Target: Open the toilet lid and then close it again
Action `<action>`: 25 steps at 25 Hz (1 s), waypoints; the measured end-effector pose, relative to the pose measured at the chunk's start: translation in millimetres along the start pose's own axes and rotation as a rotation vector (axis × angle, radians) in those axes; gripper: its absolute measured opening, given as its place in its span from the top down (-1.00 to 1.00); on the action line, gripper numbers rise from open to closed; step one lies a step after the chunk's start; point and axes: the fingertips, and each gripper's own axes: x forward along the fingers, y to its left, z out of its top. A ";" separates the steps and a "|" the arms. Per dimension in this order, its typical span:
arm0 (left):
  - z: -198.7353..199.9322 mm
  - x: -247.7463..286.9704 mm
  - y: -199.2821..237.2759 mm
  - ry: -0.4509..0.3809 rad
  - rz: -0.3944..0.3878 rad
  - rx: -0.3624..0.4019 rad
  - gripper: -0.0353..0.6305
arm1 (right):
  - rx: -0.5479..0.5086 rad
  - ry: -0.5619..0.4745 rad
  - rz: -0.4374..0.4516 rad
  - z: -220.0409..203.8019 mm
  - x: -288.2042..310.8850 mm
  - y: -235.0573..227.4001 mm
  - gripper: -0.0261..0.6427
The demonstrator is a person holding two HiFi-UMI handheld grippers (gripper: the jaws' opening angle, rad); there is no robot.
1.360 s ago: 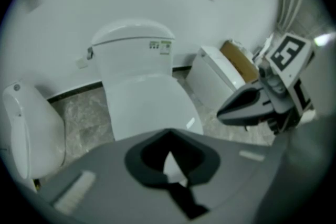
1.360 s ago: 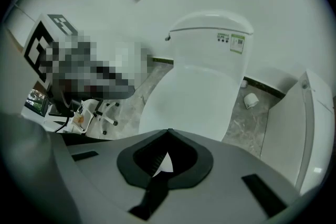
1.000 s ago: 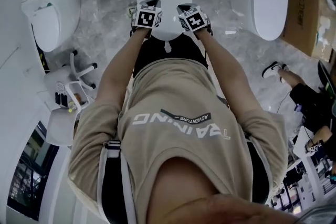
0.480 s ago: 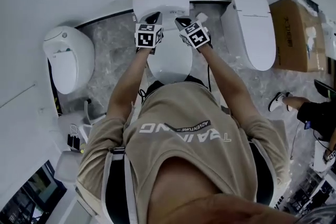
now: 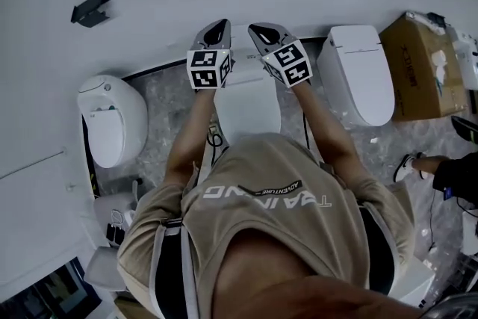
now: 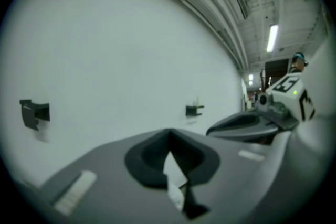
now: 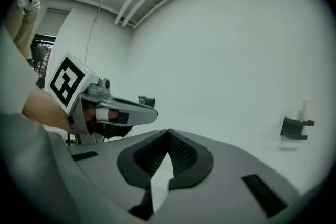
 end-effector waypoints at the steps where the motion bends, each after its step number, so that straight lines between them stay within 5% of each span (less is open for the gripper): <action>1: 13.2 -2.9 -1.8 -0.030 0.004 0.013 0.88 | 0.010 -0.035 -0.004 13.4 -3.1 -1.4 0.89; 10: 84.5 -19.9 -5.2 -0.161 0.029 0.128 0.88 | 0.038 -0.259 -0.034 97.3 -26.9 -20.8 0.89; 25: 85.7 -30.7 -4.6 -0.175 -0.006 0.092 0.88 | 0.073 -0.242 0.018 83.7 -23.2 -6.7 0.89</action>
